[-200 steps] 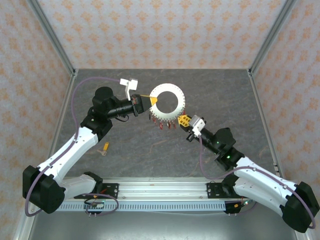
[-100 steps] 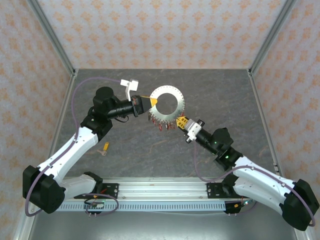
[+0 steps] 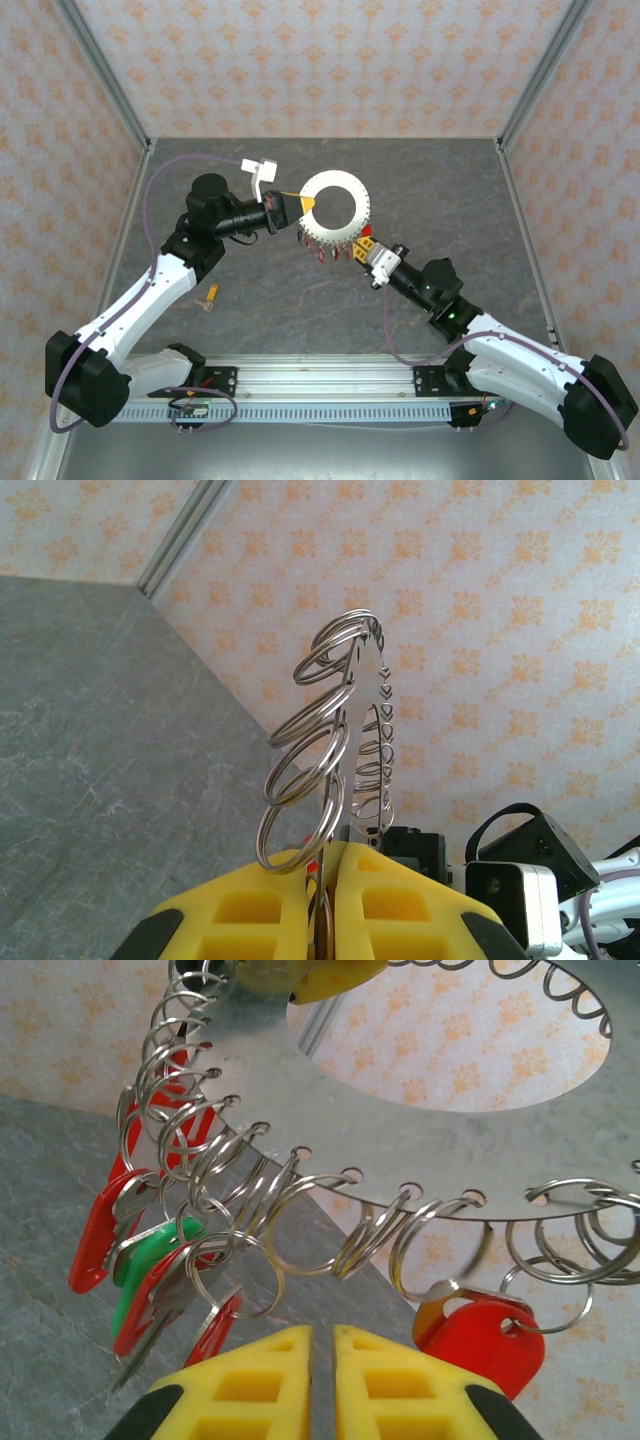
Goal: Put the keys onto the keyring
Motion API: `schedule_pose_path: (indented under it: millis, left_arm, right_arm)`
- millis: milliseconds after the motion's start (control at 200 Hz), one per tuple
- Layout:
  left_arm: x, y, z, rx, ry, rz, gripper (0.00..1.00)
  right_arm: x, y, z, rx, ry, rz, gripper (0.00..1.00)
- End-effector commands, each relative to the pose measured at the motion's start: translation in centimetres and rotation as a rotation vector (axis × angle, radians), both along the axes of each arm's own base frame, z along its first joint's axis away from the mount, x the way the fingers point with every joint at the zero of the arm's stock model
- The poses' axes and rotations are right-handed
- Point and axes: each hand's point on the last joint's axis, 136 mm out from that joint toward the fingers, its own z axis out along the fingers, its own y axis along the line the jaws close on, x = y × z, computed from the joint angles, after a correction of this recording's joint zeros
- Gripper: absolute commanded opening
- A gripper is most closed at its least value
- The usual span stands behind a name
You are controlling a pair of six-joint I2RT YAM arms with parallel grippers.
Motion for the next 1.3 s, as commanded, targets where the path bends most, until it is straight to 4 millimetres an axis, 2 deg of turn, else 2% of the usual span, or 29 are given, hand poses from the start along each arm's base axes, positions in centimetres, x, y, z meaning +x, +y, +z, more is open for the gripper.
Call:
schedule_pose_path:
  millis: [0, 160, 445, 806, 1296]
  left_arm:
    - [-1.0, 0.2, 4.0, -0.055, -0.127, -0.023, 0.00]
    - [-1.0, 0.1, 4.1, -0.055, -0.128, -0.023, 0.00]
    - [-1.0, 0.2, 4.0, -0.053, -0.128, -0.020, 0.00]
    - [-0.5, 0.2, 3.7, -0.042, -0.116, -0.004, 0.00]
    - [-0.1, 0.2, 3.4, -0.040, -0.102, 0.005, 0.00]
  right_arm:
    - [-0.5, -0.1, 2.2, 0.098, -0.027, 0.016, 0.12]
    - [-1.0, -0.1, 2.7, 0.124, -0.020, 0.037, 0.13]
    - [-1.3, 0.0, 0.7, 0.104, 0.054, 0.051, 0.14]
    - [-2.4, 0.5, 2.7, 0.133, 0.044, 0.124, 0.14]
    - [-2.1, 0.4, 4.6, 0.158, -0.010, 0.110, 0.14]
